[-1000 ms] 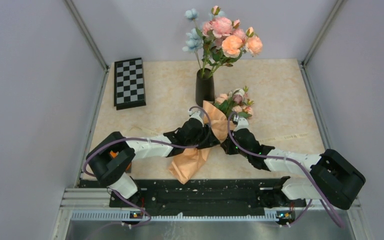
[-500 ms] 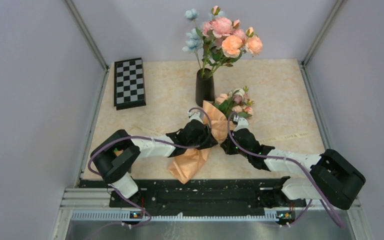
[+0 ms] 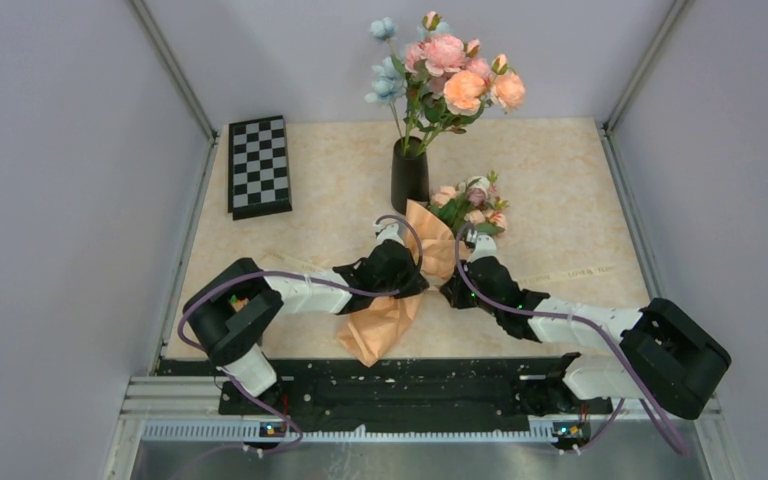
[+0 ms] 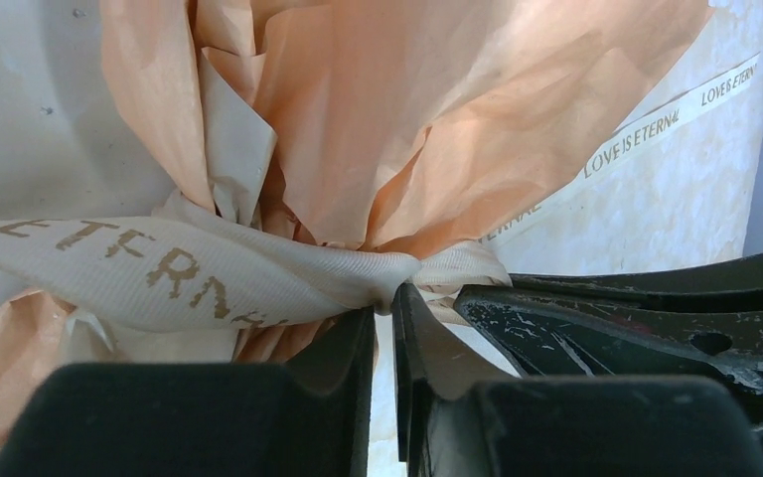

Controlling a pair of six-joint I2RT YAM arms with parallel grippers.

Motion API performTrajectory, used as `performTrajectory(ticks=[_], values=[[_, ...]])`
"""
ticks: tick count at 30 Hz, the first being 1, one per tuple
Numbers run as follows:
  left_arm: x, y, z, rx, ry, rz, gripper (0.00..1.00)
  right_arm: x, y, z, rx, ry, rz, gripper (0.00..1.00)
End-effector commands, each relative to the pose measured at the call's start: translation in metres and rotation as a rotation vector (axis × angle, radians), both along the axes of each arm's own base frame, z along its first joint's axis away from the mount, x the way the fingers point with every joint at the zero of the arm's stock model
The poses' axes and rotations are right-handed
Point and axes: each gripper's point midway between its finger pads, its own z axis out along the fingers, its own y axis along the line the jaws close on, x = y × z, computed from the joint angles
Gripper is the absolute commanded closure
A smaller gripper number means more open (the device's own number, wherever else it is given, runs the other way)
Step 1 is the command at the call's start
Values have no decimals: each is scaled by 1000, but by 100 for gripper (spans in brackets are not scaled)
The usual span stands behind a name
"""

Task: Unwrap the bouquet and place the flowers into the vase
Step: Untie the ribbon from the wrapping paper.

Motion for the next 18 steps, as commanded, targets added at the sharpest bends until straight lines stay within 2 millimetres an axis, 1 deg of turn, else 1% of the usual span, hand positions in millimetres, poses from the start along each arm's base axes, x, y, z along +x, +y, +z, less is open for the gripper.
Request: performTrajectory(ticks=[1,4,7,13,18], values=[[13,-4,12,-25,-55,23,87,6,3,9,36,-32,-4,100],[11,-4,15,-35,-55,20,95,5,2,7,32,-28,-8,100],[8,-4,20,-54,-54,12,99,6,1,7,32,-27,-16,100],[-1,-1,33,-81,-54,-11,100,7,-6,3,12,-16,-54,100],[-6,6,44,-90,-62,-13,100,9,-14,-5,-13,7,-108,100]])
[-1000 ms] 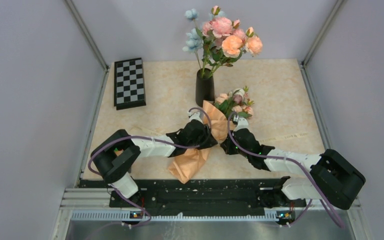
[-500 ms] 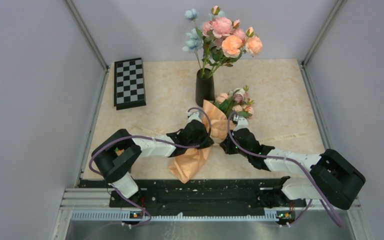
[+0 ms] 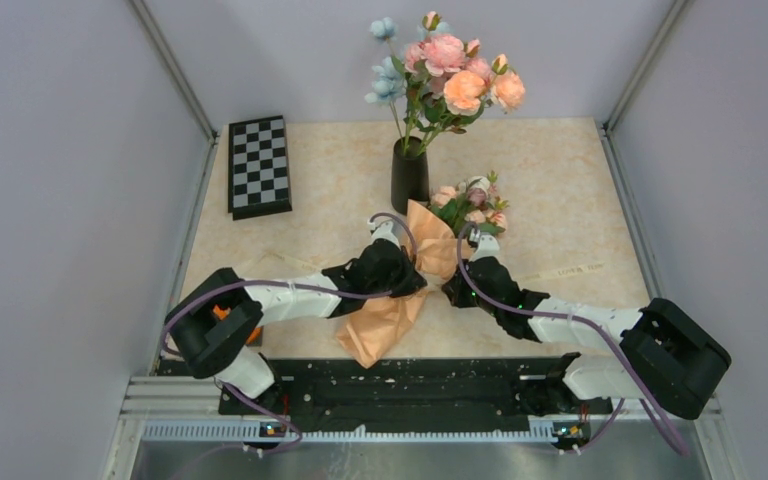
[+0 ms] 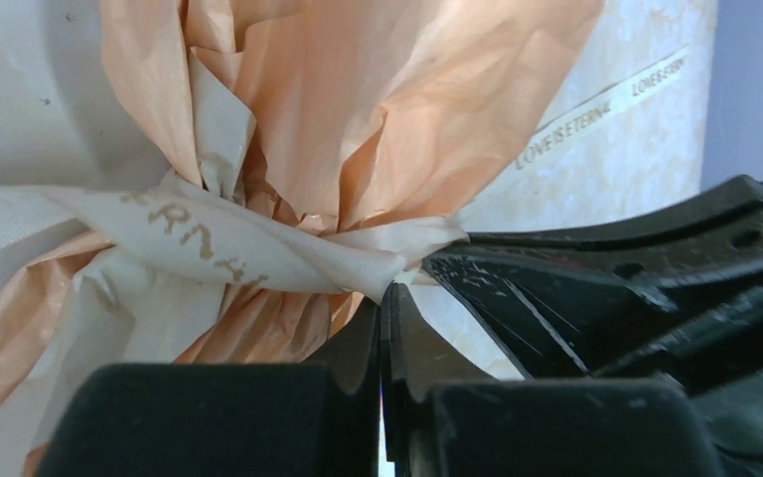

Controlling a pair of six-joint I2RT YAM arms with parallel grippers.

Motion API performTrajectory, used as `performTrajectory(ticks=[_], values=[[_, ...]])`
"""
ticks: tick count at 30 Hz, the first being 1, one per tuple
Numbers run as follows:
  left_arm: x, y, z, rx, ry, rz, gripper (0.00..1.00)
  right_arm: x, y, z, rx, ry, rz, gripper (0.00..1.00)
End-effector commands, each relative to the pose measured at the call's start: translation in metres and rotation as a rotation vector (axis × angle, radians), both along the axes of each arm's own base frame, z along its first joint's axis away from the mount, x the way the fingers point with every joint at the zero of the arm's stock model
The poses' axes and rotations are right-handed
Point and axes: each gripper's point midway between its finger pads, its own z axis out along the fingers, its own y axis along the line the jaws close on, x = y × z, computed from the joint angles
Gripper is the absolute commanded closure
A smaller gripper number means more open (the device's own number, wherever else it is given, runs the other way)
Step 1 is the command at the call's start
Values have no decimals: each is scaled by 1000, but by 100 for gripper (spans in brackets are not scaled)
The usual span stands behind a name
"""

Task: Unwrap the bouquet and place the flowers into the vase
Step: Untie the ribbon from the wrapping paper.

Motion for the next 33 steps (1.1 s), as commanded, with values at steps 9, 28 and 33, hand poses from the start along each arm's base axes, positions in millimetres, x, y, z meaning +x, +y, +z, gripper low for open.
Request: performTrajectory(ticks=[9,28,33], values=[[3,21,37,-43,-46,5,100,4,-20,-16,-50,44,-121,100],[36,96,24,2,-33,114,100,4,-28,-28,-82,77,-167,100],[48,123,16,34,-36,176,100,1,-33,-32,-91,91,-187,100]])
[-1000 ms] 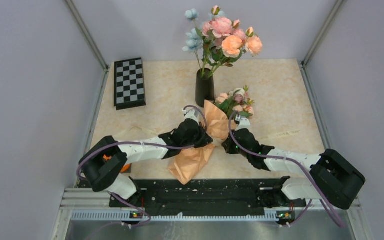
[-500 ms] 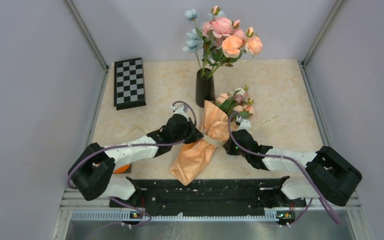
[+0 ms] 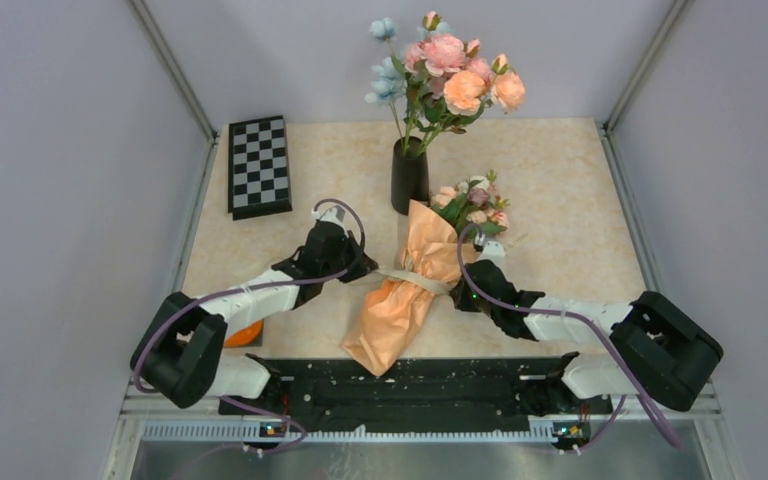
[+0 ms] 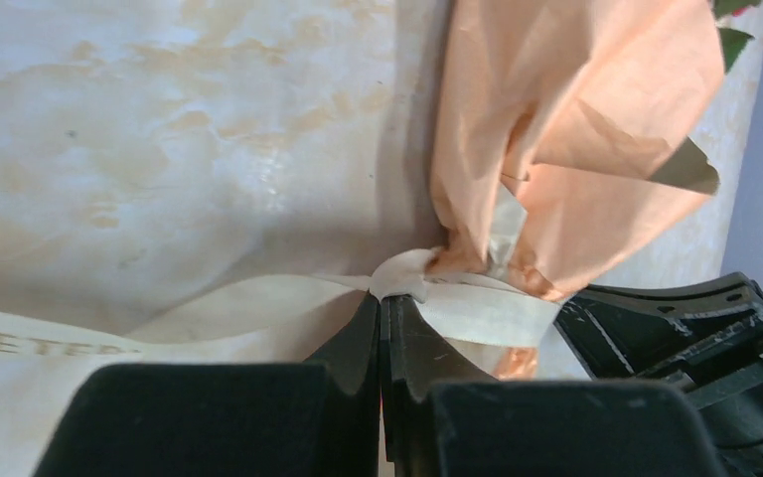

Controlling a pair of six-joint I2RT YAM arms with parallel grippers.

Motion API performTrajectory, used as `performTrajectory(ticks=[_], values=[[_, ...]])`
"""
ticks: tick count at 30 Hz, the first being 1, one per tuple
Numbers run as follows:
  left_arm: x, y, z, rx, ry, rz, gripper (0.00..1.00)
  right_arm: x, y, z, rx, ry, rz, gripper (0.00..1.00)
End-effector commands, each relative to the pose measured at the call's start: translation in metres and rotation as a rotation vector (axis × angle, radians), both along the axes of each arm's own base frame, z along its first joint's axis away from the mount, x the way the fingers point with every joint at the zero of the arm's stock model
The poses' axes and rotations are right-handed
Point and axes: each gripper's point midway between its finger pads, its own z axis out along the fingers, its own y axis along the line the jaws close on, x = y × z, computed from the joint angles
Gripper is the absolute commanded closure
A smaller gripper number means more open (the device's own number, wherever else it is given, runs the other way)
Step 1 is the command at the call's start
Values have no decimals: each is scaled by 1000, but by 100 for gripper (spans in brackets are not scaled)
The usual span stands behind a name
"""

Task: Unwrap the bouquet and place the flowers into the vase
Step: Untie the ribbon from the wrapping paper.

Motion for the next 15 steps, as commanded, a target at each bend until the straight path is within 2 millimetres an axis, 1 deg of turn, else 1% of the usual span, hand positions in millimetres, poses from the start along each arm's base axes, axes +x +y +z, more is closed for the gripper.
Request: performTrajectory(ticks=[1,5,8,15], values=[[10,21,4,19,-44,29,100,3,-11,-6,-26,10,-56,100],[16,38,-7,47,-28,62,100,2,-12,-7,-27,16,-63,100],[18,44,-13,65,-20,66,100,1,-14,-7,-29,18,-67,100],[19,44,-25,70,9,49,100,1,-12,-7,-25,18,-55,100]])
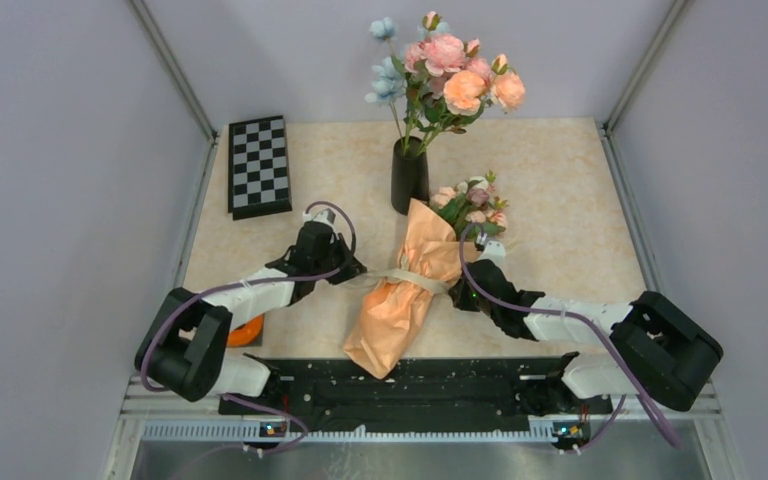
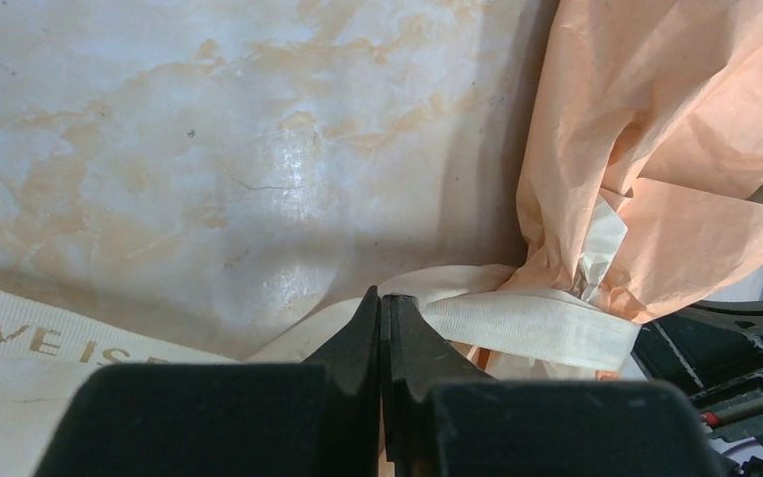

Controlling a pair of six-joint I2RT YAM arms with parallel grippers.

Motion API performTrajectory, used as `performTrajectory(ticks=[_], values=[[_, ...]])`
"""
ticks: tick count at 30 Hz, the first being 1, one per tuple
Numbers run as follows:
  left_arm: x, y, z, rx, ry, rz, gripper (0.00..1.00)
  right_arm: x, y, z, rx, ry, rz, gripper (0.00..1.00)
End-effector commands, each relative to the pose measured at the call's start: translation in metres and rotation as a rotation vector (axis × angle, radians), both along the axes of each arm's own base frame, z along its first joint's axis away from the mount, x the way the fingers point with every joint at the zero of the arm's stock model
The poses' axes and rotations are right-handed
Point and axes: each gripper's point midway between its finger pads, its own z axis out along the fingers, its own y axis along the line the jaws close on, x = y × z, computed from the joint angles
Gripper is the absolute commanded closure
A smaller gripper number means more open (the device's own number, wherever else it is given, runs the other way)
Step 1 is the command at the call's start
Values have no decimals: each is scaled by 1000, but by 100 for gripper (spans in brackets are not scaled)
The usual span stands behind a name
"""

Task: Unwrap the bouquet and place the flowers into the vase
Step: Untie the ribbon from the wrapping paper.

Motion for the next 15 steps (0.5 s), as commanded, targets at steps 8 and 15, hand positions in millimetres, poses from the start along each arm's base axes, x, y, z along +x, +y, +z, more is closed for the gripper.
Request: performTrajectory(ticks=[8,15], values=[[14,13,11,61,-69,2,55,0,-7,2,-46,-5,18,87],[10,29,39,153,-150,-23,33,-2,-22,18,-83,-45,5,58]])
